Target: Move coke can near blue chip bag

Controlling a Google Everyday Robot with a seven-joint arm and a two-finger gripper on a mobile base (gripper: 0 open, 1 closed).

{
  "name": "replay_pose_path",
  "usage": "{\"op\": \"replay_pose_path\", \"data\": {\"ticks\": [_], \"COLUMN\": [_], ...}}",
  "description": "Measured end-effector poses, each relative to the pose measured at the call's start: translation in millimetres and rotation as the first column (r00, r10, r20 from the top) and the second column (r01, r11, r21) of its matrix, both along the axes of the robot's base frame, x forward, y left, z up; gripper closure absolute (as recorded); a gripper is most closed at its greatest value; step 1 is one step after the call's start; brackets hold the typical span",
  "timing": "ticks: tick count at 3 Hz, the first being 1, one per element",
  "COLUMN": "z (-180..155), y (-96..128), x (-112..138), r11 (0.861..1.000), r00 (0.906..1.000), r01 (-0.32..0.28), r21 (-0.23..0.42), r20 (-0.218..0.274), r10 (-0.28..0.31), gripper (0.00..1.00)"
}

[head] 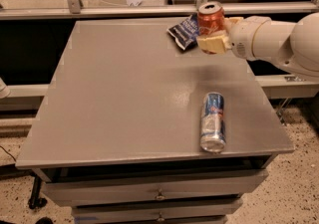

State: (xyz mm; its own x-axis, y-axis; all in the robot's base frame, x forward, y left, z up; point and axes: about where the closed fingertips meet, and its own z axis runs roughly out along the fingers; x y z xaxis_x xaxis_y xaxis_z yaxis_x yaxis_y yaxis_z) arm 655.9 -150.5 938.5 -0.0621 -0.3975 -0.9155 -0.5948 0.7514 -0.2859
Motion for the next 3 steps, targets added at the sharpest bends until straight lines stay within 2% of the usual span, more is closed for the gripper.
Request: {"op": "replay_pose_path", "data": {"ticks": [1, 2, 3], "z": [-20, -36, -46], "y": [-6, -2, -7], "x": [19, 36, 48], "r11": [0.999, 0.996, 0.995], "r00": [0.9998, 0.9999, 0.9997], "r01": [0.016, 0.013, 0.021], "r21": [0.048, 0.084, 0.102], "r20": [-0.008, -0.012, -0.018], "r10": [-0.016, -0.012, -0.019], "gripper": [1.00, 1.00, 1.00]}}
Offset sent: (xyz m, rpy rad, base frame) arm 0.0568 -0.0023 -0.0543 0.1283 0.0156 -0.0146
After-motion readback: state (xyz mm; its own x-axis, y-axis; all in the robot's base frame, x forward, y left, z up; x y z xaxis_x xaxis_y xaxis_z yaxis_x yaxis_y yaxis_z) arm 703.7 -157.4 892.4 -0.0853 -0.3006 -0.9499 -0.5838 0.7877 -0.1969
